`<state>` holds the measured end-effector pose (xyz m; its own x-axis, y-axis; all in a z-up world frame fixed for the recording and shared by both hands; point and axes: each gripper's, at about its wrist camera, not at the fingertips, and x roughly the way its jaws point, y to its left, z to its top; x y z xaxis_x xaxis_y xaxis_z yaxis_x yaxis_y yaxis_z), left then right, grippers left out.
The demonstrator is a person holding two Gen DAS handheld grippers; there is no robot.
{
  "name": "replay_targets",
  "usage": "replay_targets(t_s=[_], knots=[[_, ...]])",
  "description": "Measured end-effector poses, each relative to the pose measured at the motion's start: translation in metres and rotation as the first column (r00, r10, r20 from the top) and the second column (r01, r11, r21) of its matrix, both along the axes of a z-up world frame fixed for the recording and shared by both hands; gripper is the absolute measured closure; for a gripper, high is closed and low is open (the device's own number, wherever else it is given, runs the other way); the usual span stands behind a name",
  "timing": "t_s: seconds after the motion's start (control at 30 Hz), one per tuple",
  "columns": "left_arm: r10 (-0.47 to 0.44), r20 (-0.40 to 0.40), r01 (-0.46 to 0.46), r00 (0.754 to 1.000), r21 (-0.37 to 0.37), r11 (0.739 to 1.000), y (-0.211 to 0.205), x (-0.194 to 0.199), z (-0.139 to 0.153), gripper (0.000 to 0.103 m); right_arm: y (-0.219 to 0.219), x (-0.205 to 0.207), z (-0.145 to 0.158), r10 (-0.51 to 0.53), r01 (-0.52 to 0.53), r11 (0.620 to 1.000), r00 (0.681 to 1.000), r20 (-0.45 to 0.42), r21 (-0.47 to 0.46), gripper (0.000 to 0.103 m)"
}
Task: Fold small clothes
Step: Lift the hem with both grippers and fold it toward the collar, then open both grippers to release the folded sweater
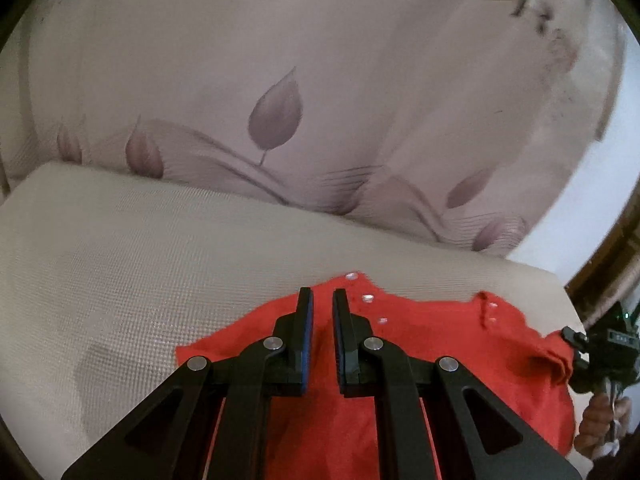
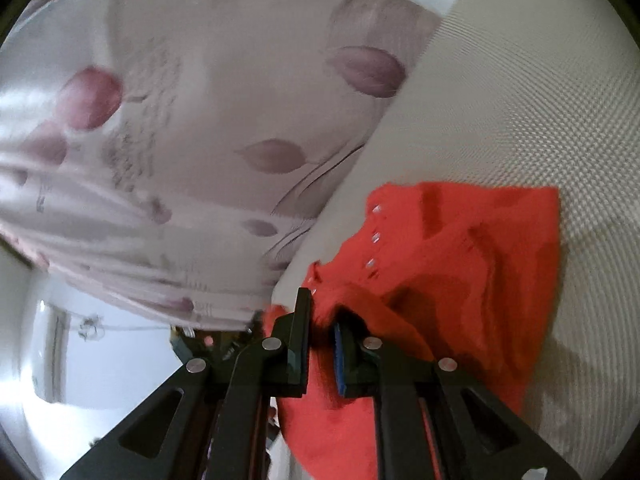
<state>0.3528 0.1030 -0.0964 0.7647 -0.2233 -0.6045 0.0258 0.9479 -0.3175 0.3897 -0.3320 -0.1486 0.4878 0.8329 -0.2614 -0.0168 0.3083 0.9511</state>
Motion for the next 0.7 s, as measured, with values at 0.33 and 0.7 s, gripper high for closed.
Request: replay_targets(t_s=[0.33,0.7], knots=[[0.048,-0.037,-0.048,0.998,-0.005,0.999,0.007,0.005,-0.026,0.092,-0.037,0.003,-0.030,-0.133,0.133,0.939,0.991,-0.020,0.316,0.046],[0.077,0.031,-0.081,0.997,0.125,0.989,0.034,-0.023,0.006,0.087,-0.016,-0.075,0.019,0.029,0.010,0.959,0.991,0.132,-0.283,0.044]])
